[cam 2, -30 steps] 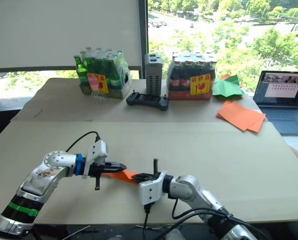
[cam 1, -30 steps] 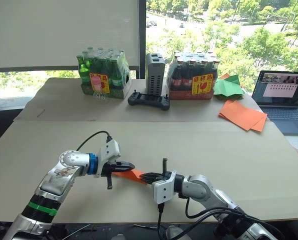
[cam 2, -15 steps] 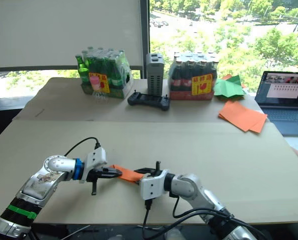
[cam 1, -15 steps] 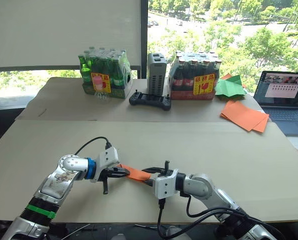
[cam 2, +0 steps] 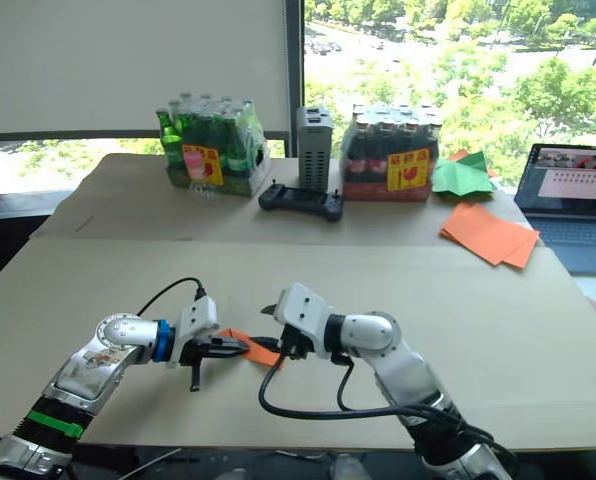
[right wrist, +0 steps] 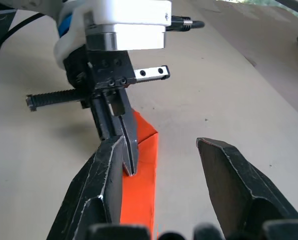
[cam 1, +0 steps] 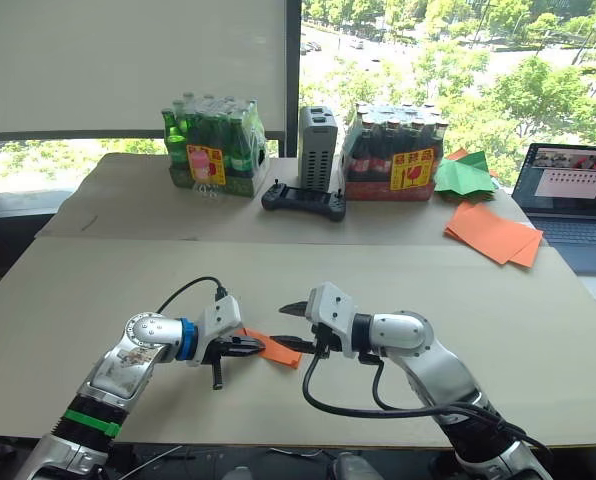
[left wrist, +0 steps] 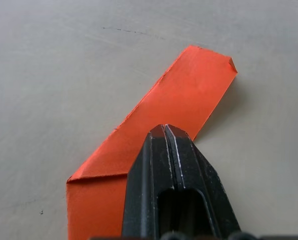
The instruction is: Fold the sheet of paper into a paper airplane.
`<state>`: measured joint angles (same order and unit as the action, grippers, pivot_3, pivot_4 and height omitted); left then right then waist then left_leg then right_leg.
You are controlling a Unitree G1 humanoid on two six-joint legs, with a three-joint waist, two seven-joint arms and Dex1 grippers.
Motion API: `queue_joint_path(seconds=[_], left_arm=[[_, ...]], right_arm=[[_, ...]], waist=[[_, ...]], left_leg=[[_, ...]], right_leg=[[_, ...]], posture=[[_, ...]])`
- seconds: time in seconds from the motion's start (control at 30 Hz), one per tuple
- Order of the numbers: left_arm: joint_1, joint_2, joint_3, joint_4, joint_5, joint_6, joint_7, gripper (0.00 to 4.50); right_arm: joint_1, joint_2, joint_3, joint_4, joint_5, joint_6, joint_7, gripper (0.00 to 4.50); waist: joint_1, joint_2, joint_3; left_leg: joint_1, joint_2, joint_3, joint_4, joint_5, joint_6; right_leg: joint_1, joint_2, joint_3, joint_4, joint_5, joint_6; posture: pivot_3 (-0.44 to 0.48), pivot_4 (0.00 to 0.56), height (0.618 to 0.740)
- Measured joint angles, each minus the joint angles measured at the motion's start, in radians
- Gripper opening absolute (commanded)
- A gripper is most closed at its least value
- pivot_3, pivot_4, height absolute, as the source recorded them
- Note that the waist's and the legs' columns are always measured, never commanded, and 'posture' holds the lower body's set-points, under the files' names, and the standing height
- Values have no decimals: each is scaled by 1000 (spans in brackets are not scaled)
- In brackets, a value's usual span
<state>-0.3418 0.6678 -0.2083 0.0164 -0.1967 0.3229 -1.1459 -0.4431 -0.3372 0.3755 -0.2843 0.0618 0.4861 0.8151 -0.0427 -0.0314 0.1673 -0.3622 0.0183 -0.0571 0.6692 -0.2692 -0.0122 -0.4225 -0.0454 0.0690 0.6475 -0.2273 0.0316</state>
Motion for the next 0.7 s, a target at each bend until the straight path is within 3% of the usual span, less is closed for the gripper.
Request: queue_joint_path(seconds=[0.17,0.7], left_arm=[[-12,-8,-2,20,1,-8,-1,0],[-30,-28,-6,39,13,-14,1,0]], right_arm=[[-5,2,50,55,-23,34,-18,40],[-18,14,132,179,-92,39,-61,14]], waist=[[0,0,0],[-1,0,0]], left_leg=[[-1,0,0,0,0,0],[1,0,0,0,0,0]], right_leg=[[-1,0,0,0,0,0],[1,0,0,0,0,0]], posture=[[0,150,733],[0,150,733]])
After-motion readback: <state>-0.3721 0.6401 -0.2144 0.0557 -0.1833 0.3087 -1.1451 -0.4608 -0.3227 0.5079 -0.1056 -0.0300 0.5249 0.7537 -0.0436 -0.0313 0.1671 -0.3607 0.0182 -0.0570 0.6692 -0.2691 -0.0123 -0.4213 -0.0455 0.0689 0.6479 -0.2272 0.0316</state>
